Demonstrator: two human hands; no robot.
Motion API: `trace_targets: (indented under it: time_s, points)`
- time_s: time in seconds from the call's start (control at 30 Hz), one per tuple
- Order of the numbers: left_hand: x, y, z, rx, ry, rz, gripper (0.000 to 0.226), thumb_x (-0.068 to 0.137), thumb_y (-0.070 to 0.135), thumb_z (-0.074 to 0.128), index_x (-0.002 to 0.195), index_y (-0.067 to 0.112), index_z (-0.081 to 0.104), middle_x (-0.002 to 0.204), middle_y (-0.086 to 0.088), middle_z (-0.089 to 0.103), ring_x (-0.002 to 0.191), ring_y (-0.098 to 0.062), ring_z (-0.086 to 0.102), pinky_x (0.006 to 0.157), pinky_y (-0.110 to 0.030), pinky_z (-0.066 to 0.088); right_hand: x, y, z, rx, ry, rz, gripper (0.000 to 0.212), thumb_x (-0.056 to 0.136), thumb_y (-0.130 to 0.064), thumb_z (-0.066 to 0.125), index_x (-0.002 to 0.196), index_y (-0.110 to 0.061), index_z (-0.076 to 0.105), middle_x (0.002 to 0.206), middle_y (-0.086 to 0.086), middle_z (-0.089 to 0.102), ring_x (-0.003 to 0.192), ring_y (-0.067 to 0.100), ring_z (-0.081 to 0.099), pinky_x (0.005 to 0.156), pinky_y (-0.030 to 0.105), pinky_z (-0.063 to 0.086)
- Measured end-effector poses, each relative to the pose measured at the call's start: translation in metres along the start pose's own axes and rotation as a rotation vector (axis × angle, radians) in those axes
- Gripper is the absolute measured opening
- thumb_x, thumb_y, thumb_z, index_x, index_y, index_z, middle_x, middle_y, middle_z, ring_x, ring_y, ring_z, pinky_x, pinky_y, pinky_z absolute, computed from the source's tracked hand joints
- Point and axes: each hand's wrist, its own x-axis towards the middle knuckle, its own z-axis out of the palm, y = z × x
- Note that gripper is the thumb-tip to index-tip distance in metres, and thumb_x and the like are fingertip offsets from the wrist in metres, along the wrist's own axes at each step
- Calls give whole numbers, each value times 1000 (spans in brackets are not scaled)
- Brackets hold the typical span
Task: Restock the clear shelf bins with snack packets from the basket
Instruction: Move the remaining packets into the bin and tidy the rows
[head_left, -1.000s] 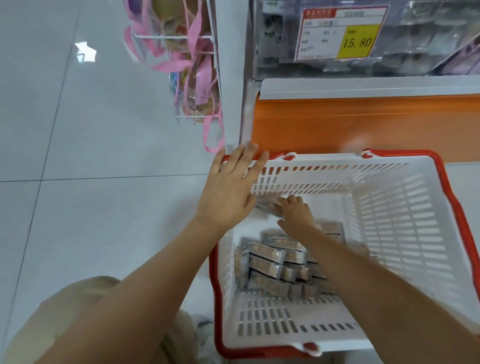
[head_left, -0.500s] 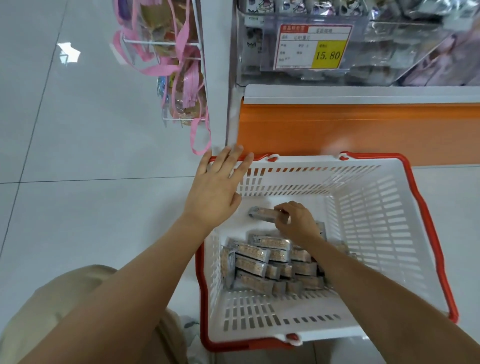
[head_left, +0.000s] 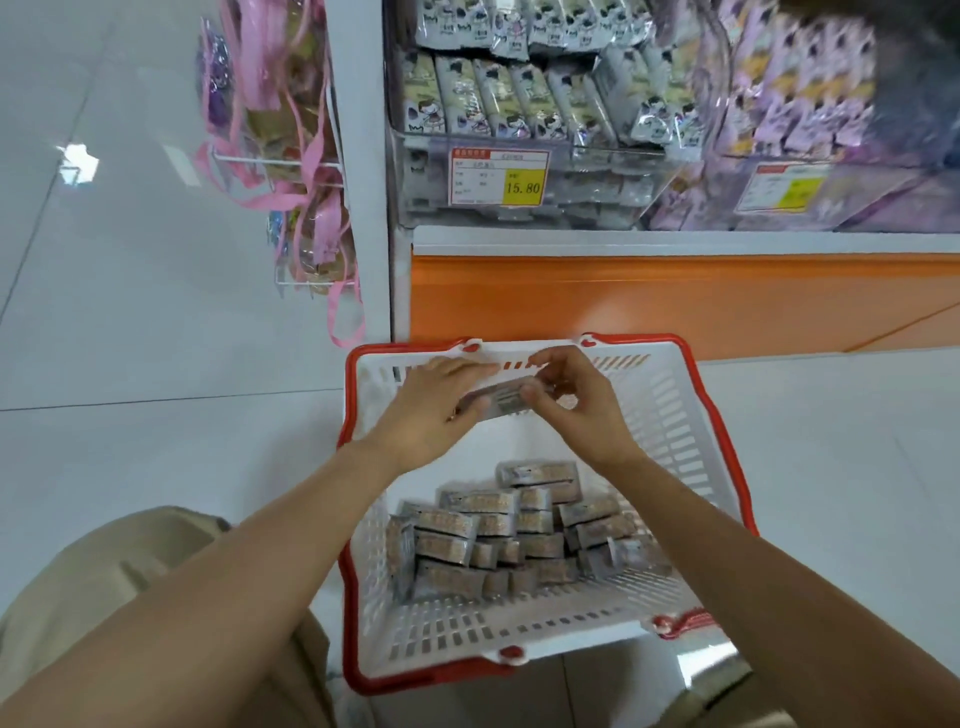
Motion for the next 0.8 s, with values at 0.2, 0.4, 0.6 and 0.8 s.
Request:
trace_targets:
  time_s: [0.2, 0.4, 0.6, 0.8]
  points:
    - [26, 55, -11, -667, 41, -122, 24, 102, 20, 51, 125, 18, 55, 98, 4, 66, 88, -15, 65, 81, -36, 54, 7, -41, -27, 125, 136, -92, 48, 86, -30, 73, 125, -19, 47, 101, 8, 65, 89, 20, 63, 76, 31, 51]
    - [40, 79, -35, -1126, 80, -282, 18, 103, 17, 47, 117, 15, 57, 120, -9, 66, 113, -22, 64, 91, -34, 55, -6, -51, -39, -12, 66, -230, 42, 85, -18, 75, 118, -12, 50, 106, 3, 60, 88, 17, 60, 75, 31, 51]
    - [44, 99, -62, -649, 265, -130, 14, 102, 22, 47, 112, 23, 57, 116, 3, 60, 108, -13, 57, 95, -33, 49, -1, -73, -51, -44, 207, -345, 30, 87, -7, 68, 115, -5, 56, 104, 9, 60, 84, 13, 57, 73, 18, 45]
    - [60, 94, -100, 354, 746, 79, 53, 82, 13, 50, 135, 10, 51, 139, -10, 48, 135, -27, 34, 117, -47, 21, 18, -115, -75, -112, 399, -470, 29, 86, -1, 68, 112, -8, 57, 94, 11, 58, 76, 8, 52, 71, 15, 43]
